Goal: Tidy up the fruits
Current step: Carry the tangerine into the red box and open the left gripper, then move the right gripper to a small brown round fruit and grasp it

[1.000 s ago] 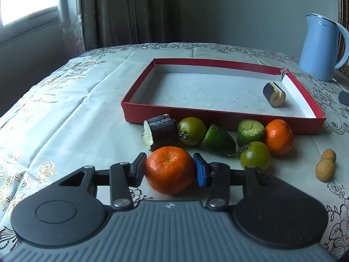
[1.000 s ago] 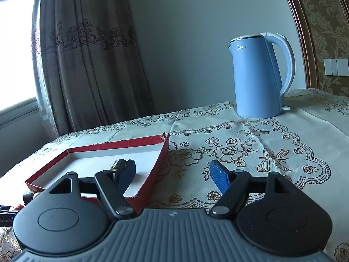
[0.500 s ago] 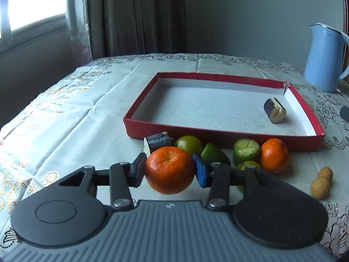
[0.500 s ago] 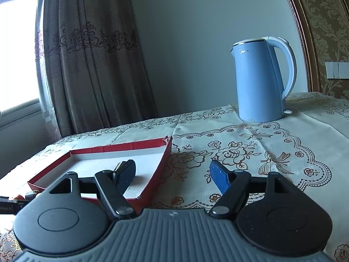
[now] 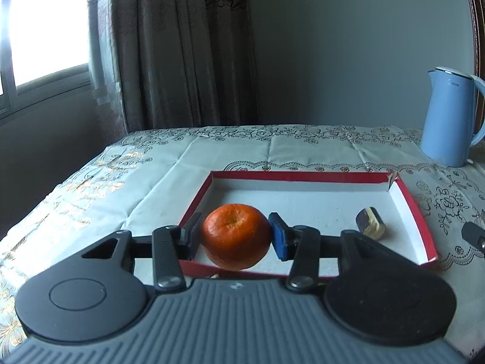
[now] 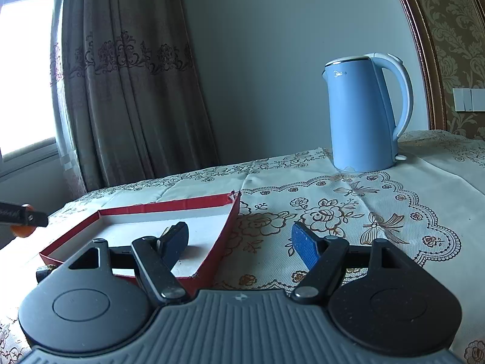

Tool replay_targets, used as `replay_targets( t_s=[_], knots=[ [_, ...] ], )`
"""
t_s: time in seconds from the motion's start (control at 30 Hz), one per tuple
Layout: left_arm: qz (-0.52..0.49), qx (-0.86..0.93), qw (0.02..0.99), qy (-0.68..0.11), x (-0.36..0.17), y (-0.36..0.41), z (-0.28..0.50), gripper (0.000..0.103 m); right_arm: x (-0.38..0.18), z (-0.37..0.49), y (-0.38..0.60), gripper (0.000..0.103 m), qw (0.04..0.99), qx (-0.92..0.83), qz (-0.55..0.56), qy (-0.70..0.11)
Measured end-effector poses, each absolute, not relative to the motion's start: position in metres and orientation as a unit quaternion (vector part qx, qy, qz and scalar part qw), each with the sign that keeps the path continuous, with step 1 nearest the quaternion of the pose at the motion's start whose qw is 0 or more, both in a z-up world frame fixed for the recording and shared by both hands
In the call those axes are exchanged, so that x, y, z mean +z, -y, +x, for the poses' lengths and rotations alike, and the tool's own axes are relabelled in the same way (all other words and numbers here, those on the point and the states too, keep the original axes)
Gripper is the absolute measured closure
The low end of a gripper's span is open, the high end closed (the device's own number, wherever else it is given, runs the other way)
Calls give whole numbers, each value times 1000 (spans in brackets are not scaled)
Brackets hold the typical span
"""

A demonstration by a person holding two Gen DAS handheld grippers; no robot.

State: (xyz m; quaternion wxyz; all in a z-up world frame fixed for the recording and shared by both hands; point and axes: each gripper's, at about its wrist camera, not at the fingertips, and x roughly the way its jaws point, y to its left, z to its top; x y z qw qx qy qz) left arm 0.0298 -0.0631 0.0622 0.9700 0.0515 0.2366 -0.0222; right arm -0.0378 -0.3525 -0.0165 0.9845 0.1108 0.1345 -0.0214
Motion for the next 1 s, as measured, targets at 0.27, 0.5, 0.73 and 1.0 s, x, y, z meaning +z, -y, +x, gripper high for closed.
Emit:
replay_targets(
  t_s=[0.27,0.5,0.73,1.0],
  knots=[
    [50,-21,968,-244,54,70,63,59,-15,-37,352,28,984,-21,110,-137],
    [41,-14,965,-258,38,67,91,59,-15,-36,350,28,984,-21,109,-141],
    [34,-17,967,-252,23,67,107,11,-16,-34,351,28,982,-22,112,-147],
    [4,-31,969,-246,33,44,83,3,-16,-37,354,28,983,-17,121,-137]
  ],
)
